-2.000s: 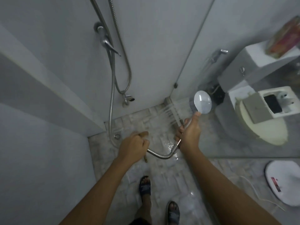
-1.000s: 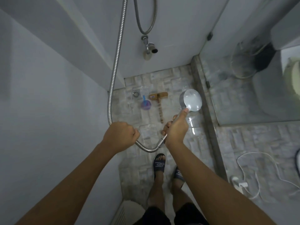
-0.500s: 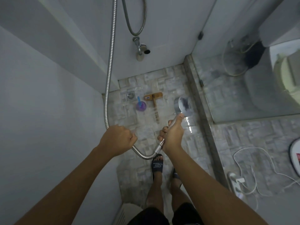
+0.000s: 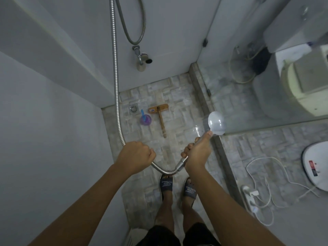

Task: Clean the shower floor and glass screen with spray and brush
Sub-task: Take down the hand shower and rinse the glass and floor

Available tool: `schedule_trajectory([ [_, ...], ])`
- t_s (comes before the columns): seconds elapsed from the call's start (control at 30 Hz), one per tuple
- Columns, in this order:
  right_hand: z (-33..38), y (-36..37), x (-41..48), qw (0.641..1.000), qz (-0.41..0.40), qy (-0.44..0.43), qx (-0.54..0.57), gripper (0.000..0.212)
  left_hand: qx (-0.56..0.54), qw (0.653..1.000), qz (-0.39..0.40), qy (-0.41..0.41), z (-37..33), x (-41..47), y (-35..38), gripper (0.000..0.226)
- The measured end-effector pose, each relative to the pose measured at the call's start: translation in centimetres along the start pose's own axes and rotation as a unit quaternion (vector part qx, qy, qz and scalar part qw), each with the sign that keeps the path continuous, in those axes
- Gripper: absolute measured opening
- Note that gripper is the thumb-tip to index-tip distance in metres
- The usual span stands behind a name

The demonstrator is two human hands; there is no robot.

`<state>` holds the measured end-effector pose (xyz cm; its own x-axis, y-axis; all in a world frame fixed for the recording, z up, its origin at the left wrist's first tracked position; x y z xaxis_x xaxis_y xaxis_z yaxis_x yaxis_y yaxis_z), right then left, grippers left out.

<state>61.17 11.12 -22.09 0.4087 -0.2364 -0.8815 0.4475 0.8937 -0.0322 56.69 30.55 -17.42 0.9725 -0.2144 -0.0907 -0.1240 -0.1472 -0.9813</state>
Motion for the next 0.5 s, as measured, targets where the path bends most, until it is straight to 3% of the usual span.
schedule_trajectory([
  [0.23,4.5,-3.4,1.1,0.996,-0.045,-0.066,0.037,0.060,-0.027,1.000,0.004,0.003,-3.2,4.4,0.5,0.045],
  [0.5,11.1,-5.5,1.0,0.981,-0.079,-0.167,0.061,0.055,-0.027,0.996,0.070,0.042,-7.0,9.3,0.3,0.044],
])
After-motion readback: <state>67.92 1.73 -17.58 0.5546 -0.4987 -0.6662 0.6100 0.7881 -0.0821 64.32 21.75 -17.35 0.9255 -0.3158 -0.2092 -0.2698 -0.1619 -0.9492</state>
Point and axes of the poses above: each hand's wrist, its own x-axis towards the middle knuckle, its own y-axis out of the palm, z = x × y, the point moved 7 cm from there along x, towards the middle knuckle, and after that the axes turned 8 degrees about y, right-handed, at the moved point
